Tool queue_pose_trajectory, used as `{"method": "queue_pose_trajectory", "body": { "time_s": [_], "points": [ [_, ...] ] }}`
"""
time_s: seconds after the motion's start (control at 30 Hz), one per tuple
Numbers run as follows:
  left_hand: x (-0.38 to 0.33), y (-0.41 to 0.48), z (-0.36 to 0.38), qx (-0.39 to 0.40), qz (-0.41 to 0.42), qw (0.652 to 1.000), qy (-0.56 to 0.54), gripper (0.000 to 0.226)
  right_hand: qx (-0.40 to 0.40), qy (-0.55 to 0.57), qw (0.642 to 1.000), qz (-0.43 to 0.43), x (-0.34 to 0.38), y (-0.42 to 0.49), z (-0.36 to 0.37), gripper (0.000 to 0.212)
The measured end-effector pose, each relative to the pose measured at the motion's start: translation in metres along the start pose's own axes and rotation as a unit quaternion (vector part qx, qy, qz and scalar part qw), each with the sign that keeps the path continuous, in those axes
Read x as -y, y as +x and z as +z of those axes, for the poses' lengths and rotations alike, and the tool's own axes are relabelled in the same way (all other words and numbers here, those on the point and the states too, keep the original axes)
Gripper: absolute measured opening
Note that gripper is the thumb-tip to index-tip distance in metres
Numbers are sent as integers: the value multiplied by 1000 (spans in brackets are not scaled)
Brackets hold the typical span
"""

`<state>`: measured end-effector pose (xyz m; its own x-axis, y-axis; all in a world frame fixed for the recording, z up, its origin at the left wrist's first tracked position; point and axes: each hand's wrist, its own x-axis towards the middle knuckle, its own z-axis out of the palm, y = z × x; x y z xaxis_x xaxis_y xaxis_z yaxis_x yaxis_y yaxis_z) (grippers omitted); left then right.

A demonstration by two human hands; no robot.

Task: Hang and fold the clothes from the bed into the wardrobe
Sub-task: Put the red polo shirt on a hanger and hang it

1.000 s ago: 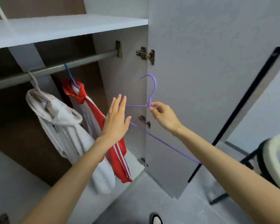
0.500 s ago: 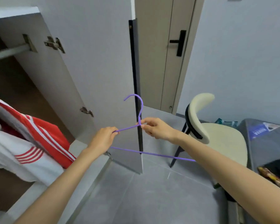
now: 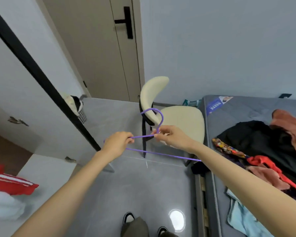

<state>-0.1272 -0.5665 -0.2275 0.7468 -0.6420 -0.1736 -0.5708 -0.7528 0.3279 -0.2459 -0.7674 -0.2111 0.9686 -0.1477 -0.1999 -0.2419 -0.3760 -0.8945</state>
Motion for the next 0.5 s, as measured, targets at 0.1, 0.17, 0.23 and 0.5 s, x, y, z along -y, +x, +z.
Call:
{"method": "queue_pose_trajectory", "body": {
  "time_s": [0.1, 0.17, 0.23, 0.5],
  "points": [
    [-44, 29, 14, 32, 50, 998, 17, 21, -75, 12, 996, 40, -35, -12, -33, 25],
    [-70, 50, 26, 49, 81, 995, 26, 20, -123, 29, 990, 70, -60, -18, -52, 19],
    [-94, 72, 41, 64, 108, 992, 33, 18, -162, 46, 980, 101, -84, -23, -68, 16],
    [-182, 166, 105, 164, 236, 958, 8, 36, -307, 63, 914, 259, -181, -47, -127, 23]
  ]
}}
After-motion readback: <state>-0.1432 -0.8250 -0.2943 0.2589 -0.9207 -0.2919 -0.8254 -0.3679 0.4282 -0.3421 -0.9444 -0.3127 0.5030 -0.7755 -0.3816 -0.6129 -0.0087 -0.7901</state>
